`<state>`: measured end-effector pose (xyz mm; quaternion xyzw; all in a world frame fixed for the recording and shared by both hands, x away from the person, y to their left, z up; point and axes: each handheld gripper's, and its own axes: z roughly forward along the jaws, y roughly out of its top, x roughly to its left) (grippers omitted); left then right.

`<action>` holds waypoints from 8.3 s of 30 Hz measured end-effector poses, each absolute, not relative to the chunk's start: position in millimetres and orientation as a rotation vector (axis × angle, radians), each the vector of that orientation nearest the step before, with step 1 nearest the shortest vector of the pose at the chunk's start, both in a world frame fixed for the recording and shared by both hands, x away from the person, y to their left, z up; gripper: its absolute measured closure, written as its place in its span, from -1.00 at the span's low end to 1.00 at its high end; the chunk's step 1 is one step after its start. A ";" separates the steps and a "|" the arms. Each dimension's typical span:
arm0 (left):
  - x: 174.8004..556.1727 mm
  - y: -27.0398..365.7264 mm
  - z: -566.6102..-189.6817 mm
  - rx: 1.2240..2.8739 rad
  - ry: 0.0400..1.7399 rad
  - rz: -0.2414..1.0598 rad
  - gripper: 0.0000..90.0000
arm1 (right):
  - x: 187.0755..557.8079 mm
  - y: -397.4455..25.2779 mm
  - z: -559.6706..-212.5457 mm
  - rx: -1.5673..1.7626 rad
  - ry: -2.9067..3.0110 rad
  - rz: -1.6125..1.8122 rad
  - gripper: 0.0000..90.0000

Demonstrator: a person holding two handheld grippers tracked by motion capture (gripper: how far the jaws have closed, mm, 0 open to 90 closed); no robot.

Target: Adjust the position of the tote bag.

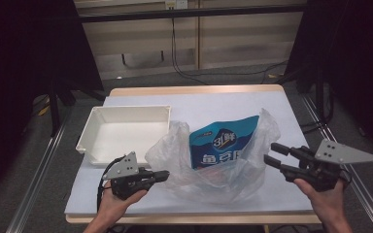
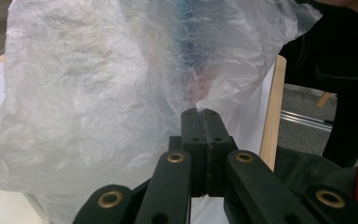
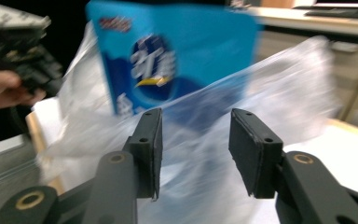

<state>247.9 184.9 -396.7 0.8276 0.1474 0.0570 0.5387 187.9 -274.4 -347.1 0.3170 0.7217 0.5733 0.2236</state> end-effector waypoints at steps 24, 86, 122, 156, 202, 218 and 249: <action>248.0 190.0 -384.1 1.903 0.347 0.156 0.16 | 250.0 -283.8 -342.0 0.985 1.956 1.660 0.83; 259.6 182.6 -317.4 1.822 0.290 0.202 0.96 | 219.4 -297.0 -324.5 0.880 1.924 1.708 1.00; 263.3 185.2 -396.5 1.993 0.417 0.078 0.96 | 224.4 -298.9 -377.1 0.988 2.173 1.492 1.00; 261.9 174.1 -453.0 2.238 0.447 0.009 0.98 | 226.2 -282.4 -436.0 1.074 2.422 1.281 1.00; 243.5 179.5 -442.7 2.224 0.435 0.009 0.39 | 213.7 -283.3 -460.4 1.080 2.388 1.311 0.19; 229.4 192.9 -408.5 2.081 0.403 0.039 -0.37 | 197.5 -293.7 -428.4 1.065 2.218 1.396 -0.25; 279.8 121.3 -383.9 2.088 0.213 0.007 0.93 | 242.8 -258.3 -426.9 1.023 2.367 1.325 1.00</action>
